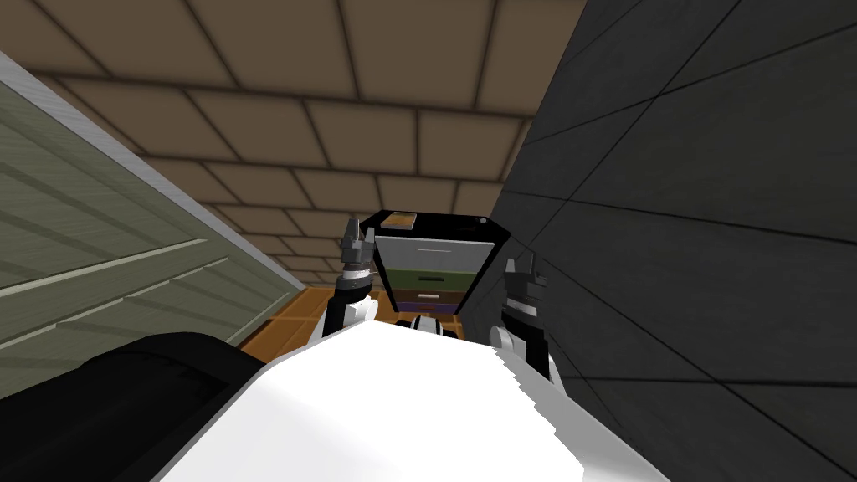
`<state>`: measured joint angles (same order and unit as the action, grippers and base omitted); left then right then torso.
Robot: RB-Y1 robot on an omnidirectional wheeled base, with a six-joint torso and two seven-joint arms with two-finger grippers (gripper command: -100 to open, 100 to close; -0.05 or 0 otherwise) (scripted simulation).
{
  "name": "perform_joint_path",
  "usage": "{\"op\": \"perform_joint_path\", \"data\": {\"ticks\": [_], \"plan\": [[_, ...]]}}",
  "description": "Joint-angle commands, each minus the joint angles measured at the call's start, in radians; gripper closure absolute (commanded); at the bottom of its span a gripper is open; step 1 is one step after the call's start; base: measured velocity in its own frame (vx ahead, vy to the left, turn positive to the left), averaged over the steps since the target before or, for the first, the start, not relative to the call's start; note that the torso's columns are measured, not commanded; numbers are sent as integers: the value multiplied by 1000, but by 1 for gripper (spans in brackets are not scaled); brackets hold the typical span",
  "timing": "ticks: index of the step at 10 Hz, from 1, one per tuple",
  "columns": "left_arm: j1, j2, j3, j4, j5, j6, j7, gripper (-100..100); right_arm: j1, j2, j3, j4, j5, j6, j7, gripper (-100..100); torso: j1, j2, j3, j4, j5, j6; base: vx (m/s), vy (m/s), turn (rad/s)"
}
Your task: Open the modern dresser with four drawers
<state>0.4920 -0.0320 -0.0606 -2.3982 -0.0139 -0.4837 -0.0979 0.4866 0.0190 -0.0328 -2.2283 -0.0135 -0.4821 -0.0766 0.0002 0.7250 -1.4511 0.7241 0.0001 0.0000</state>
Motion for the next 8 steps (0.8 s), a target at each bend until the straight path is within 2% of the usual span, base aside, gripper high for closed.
{"op": "perform_joint_path", "data": {"ticks": [1,2,5,8], "plan": [[0,0,0,0,0,0,0,0,-5,-80,14,23,-10,-12,-70,-100,0,9,-20,10,0,0,5,25,-2],[0,0,0,0,0,0,0,0,-9,-107,22,37,-16,-19,-97,-100,1,12,-24,13,0,0,4,33,-3],[0,0,0,0,0,0,0,0,-14,-131,31,55,-23,-27,-157,-100,-1,13,-25,14,0,0,7,21,-1],[0,0,0,0,0,0,0,0,-27,-167,54,97,-41,-46,-245,-100,0,13,-25,14,0,0,7,27,-2]]}}
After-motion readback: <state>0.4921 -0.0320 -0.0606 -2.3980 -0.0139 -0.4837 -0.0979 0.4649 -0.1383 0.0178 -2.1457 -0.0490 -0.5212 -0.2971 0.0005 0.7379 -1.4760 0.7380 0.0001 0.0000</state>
